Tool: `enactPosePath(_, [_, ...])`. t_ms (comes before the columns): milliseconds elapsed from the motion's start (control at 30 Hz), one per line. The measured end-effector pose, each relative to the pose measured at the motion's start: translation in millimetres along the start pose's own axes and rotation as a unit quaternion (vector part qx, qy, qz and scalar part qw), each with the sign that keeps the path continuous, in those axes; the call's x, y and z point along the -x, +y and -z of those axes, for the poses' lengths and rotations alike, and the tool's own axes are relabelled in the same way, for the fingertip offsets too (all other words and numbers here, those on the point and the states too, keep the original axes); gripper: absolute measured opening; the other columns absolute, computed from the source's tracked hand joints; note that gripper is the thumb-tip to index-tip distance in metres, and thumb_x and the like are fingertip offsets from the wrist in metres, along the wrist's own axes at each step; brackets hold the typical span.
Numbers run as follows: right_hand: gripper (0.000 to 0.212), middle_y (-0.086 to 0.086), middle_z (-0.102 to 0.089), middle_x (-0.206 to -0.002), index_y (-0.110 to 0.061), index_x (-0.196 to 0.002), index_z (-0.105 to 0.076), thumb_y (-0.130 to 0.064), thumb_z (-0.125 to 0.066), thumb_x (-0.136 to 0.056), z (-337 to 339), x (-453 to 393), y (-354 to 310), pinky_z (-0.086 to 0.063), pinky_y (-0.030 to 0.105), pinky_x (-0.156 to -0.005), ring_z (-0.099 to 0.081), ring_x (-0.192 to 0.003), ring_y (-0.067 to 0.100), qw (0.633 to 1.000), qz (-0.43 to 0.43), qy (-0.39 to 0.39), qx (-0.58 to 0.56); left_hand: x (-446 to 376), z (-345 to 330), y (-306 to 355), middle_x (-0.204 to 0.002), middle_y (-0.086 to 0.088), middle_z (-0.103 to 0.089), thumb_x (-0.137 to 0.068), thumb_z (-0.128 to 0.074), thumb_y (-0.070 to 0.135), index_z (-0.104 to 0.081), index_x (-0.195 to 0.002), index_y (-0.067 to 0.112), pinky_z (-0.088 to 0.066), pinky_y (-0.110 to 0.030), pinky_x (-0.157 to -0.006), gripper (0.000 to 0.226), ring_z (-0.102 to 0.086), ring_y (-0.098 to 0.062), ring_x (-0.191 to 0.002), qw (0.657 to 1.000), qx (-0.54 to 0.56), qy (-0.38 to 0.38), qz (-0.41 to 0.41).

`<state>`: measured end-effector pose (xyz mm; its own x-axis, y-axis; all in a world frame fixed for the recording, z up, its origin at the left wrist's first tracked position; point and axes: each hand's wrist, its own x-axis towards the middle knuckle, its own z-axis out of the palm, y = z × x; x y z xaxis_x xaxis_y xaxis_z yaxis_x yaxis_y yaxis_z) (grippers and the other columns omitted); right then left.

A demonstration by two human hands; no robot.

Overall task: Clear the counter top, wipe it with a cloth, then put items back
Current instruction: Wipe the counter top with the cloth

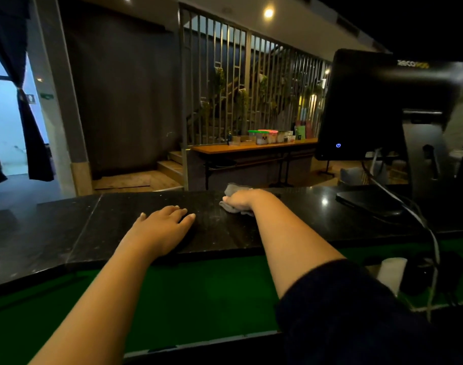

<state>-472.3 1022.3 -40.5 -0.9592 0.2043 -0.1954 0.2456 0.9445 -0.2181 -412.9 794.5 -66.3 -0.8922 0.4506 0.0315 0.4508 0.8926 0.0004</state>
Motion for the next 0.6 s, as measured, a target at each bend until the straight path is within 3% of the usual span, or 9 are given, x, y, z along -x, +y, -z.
enactPosePath(33, [0.058, 0.004, -0.049, -0.138, -0.030, -0.122, -0.057, -0.069, -0.054, -0.080, 1, -25, 0, -0.031, 0.041, -0.077, -0.048, -0.099, 0.029, 1.000, 0.023, -0.009, 0.014, 1, 0, 0, -0.161, 0.003, -0.007, -0.101, -0.024, 0.038, -0.012, -0.153, 0.029, -0.011, -0.058, -0.115, 0.054, -0.007, -0.019, -0.148, 1.000, -0.008, 0.001, -0.002])
enactPosePath(67, [0.055, 0.005, -0.052, -0.135, -0.037, -0.103, -0.058, -0.079, -0.055, -0.067, 3, -49, -2, -0.023, 0.046, -0.071, -0.042, -0.082, 0.028, 0.999, 0.033, -0.037, 0.014, 2, 1, 0, -0.161, 0.002, -0.007, -0.101, -0.025, 0.037, -0.011, -0.153, 0.029, -0.011, -0.058, -0.116, 0.054, -0.007, -0.020, -0.148, 1.000, -0.011, 0.000, -0.003])
enactPosePath(100, [0.054, 0.011, -0.053, -0.129, -0.038, -0.095, -0.055, -0.083, -0.049, -0.065, 6, -62, -6, -0.026, 0.047, -0.072, -0.038, -0.075, 0.028, 0.998, 0.032, -0.055, 0.014, 2, 1, 0, -0.161, 0.001, -0.007, -0.101, -0.026, 0.036, -0.010, -0.153, 0.028, -0.011, -0.058, -0.116, 0.054, -0.007, -0.020, -0.148, 1.000, -0.015, 0.001, -0.004])
enactPosePath(167, [0.052, 0.011, -0.046, -0.132, -0.032, -0.126, -0.050, -0.066, -0.035, -0.090, 10, -60, -18, -0.037, 0.046, -0.086, -0.050, -0.088, 0.030, 0.997, 0.031, -0.071, -0.008, 2, 2, 2, -0.161, 0.000, -0.007, -0.101, -0.026, 0.037, -0.010, -0.153, 0.029, -0.011, -0.058, -0.116, 0.055, -0.007, -0.020, -0.148, 1.000, -0.011, -0.001, -0.002])
enactPosePath(233, [0.060, 0.008, -0.031, -0.150, -0.028, -0.151, -0.023, -0.055, -0.029, -0.098, 11, -30, -30, -0.035, 0.041, -0.098, -0.045, -0.124, 0.031, 0.996, 0.046, -0.079, -0.006, 2, 3, 5, -0.161, -0.001, -0.005, -0.101, -0.027, 0.038, -0.009, -0.152, 0.029, -0.011, -0.057, -0.116, 0.055, -0.006, -0.021, -0.148, 1.000, -0.013, -0.007, 0.007])
enactPosePath(267, [0.063, 0.005, -0.030, -0.151, -0.027, -0.153, -0.020, -0.055, -0.030, -0.098, 11, -24, -33, -0.035, 0.037, -0.094, -0.043, -0.128, 0.029, 0.995, 0.052, -0.083, -0.006, 1, 3, 5, -0.161, -0.002, -0.004, -0.101, -0.028, 0.038, -0.007, -0.152, 0.028, -0.011, -0.057, -0.116, 0.056, -0.005, -0.022, -0.148, 1.000, -0.020, -0.009, 0.010])
enactPosePath(367, [0.060, 0.008, -0.033, -0.147, -0.018, -0.153, -0.019, -0.046, -0.032, -0.102, 10, 4, -44, -0.038, 0.033, -0.082, -0.053, -0.102, 0.019, 0.989, 0.116, -0.083, -0.030, 4, 8, 5, -0.161, -0.003, 0.002, -0.102, -0.024, 0.039, -0.002, -0.152, 0.027, -0.010, -0.054, -0.117, 0.057, -0.002, -0.024, -0.148, 0.999, 0.012, 0.006, 0.032])
enactPosePath(467, [0.051, 0.009, -0.022, -0.157, -0.012, -0.151, -0.021, -0.032, -0.031, -0.105, 2, 45, -48, -0.026, 0.032, -0.105, -0.034, -0.136, 0.026, 0.971, 0.221, -0.086, -0.016, 10, 9, 9, -0.161, -0.006, 0.007, -0.104, -0.024, 0.032, 0.003, -0.152, 0.024, -0.009, -0.054, -0.117, 0.056, 0.001, -0.027, -0.148, 0.996, 0.054, 0.040, 0.057])
enactPosePath(600, [0.054, 0.000, -0.024, -0.158, -0.019, -0.152, -0.023, -0.033, -0.039, -0.103, -14, 86, -9, -0.020, 0.022, -0.104, -0.025, -0.141, 0.015, 0.953, 0.281, -0.107, -0.042, 11, 8, 5, -0.161, -0.005, 0.004, -0.103, -0.020, 0.033, 0.000, -0.153, 0.022, -0.009, -0.051, -0.118, 0.055, 0.000, -0.026, -0.148, 0.989, 0.121, 0.059, 0.059])
